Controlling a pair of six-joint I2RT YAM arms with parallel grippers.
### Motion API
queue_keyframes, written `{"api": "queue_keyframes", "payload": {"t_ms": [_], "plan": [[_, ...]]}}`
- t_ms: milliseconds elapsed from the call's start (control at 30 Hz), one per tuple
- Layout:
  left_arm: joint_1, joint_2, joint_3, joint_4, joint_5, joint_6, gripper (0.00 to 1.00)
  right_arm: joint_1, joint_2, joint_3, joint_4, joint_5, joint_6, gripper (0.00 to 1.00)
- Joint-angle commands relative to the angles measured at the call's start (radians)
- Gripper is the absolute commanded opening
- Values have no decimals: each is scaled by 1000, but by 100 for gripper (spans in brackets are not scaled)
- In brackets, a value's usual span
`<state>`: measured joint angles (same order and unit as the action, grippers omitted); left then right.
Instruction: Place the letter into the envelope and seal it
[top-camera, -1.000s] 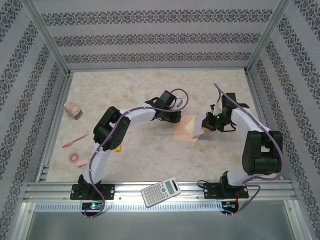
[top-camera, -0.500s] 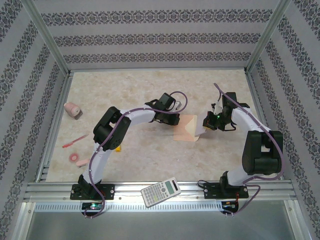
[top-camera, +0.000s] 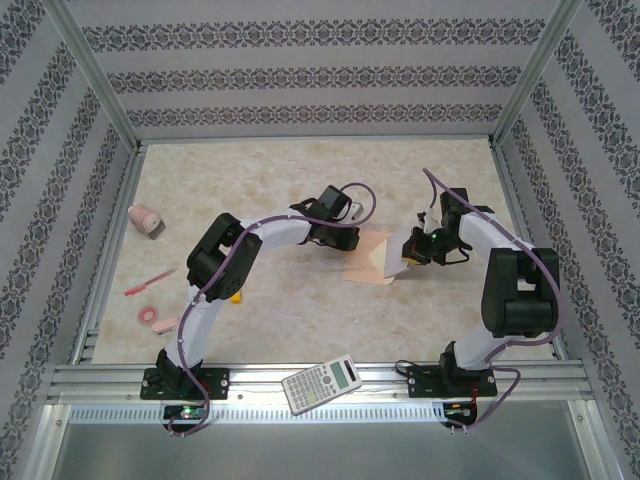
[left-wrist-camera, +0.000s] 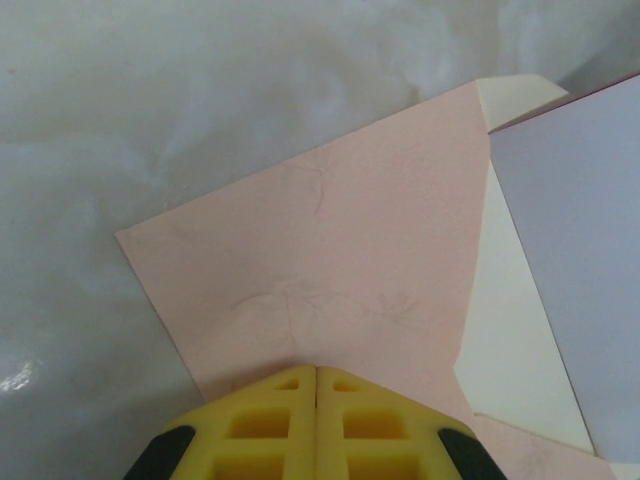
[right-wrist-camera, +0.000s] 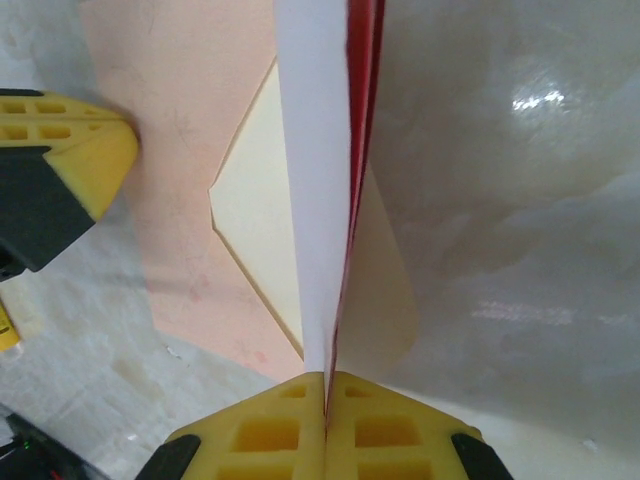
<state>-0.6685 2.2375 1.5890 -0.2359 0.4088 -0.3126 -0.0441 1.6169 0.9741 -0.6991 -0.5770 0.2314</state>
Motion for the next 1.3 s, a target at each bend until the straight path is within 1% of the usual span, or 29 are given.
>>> {"api": "queue_keyframes", "payload": {"t_ms": [0, 233, 500, 667, 1000, 1267], "plan": [[-11, 34, 35, -65, -18, 48, 0, -8, 6, 33, -51, -53, -17, 0], [-9, 40, 50, -74, -10, 57, 0, -8, 47, 53, -88, -50, -25, 0], [-8, 36, 39, -68, -7, 40, 0, -8, 23, 20, -77, 38, -23, 0], [-6, 38, 39, -76, -11, 50, 0, -10, 25, 10, -90, 61, -26, 0], [-6, 35, 37, -93, -10, 77, 0, -10, 14, -3, -65, 122, -25, 0], [-5, 34, 38, -88, -3, 53, 0, -2, 3, -32, -18, 149, -4, 0]]}}
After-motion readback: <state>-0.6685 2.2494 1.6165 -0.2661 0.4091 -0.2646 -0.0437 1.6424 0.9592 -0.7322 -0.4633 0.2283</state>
